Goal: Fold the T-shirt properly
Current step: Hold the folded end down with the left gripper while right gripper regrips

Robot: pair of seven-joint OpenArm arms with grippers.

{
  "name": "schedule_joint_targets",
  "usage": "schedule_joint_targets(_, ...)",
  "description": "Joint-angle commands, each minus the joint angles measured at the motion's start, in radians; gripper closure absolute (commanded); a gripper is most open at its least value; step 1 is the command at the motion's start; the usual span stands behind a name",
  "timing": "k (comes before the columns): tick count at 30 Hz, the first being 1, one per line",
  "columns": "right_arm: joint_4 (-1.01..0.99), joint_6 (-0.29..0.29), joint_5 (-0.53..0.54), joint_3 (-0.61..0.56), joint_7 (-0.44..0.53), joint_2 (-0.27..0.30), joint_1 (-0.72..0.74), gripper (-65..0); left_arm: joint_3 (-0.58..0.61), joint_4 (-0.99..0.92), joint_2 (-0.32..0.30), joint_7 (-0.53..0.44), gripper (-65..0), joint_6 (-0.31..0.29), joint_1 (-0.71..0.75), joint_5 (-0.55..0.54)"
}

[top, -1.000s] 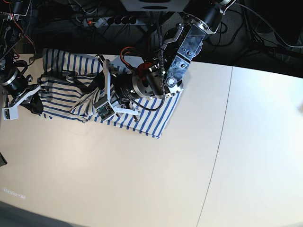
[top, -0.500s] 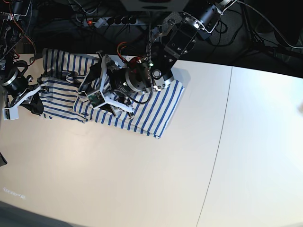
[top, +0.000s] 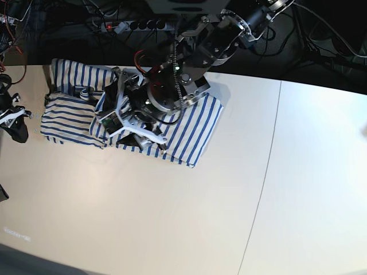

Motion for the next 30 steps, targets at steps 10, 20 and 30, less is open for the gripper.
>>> schedule_joint_targets(10,-0.069,0.068,0.133,0.069,0.007,0.127,-0.169,-42.5,-0.081,0.028,-0.084,-0.015,-42.1,0.012,-0.011,-0.006)
schedule_joint_targets(20,-0.114,0.070,0.244,-0.115,-0.046,0.123,-0.197,-44.8,-0.229,0.028,-0.123,-0.014,-42.1,0.011,-0.011,-0.105)
schedule_joint_targets(30,-0.114,0.071,0.285,-0.116,-0.071,0.112,-0.197,-44.7,-0.228,0.028,-0.122,-0.011,-42.1,0.011,-0.011,-0.105)
